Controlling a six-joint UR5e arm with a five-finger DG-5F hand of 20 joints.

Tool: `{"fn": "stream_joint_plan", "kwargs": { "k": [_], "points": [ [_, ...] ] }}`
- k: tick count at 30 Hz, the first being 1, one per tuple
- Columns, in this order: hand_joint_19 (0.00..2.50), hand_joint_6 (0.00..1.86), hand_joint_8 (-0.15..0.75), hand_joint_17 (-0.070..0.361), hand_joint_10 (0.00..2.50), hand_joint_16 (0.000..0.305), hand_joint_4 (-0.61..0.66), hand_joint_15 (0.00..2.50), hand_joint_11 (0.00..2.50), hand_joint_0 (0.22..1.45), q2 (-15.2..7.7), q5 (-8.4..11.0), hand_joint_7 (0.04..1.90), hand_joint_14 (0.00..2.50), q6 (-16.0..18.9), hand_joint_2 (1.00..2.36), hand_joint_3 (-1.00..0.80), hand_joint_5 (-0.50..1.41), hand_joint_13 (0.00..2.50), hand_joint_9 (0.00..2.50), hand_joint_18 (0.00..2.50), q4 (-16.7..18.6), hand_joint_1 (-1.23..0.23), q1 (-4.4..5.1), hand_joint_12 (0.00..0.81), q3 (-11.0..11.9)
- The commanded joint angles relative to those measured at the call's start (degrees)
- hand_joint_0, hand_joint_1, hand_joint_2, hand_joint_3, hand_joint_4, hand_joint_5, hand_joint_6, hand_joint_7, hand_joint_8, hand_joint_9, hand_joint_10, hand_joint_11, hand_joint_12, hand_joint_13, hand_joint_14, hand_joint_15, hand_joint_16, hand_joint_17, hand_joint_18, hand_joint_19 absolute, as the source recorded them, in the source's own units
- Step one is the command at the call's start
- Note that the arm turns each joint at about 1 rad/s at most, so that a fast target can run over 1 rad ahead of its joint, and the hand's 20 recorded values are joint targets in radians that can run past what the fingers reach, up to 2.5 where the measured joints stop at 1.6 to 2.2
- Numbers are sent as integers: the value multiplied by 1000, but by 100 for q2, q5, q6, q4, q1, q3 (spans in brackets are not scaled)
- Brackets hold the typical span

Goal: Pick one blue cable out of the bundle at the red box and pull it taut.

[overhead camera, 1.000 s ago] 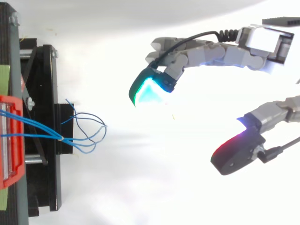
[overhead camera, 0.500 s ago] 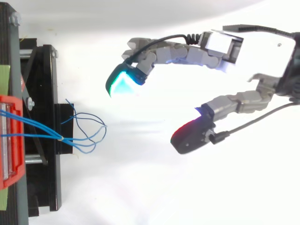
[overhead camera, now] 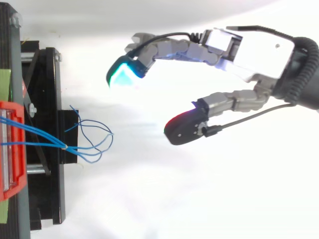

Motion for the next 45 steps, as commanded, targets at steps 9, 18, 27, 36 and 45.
{"fn": "stream_joint_plan", "kwargs": {
  "k": [9, 18, 27, 36, 45],
  "points": [
    [96, 502, 301, 153, 0, 68, 260, 137, 20, 436, -523, -593, 735, 3, 387, 1000, -500, -220, 85, 264, 0, -269, -521, 30, 411, 666],
    [104, 502, 291, 146, 0, 65, 253, 130, 21, 462, -611, -611, 737, 3, 404, 1000, -500, -219, 83, 267, 0, 3, -518, 82, 399, 674],
    [105, 502, 291, 144, 0, 64, 253, 129, 19, 466, -945, -620, 732, 3, 976, 1000, -500, -217, 90, 268, 0, 258, -521, 91, 397, 877],
    [108, 502, 287, 140, 0, 62, 254, 130, 30, 481, -1051, -637, 731, 3, 967, 1000, -500, -215, 95, 282, 4, 425, -519, 56, 390, 982],
    [111, 502, 284, 134, 0, 60, 263, 125, 22, 502, -1472, -628, 751, 3, 1512, 1000, -500, -209, 110, 298, 23, -137, -521, 65, 383, 1685]
  ]
}}
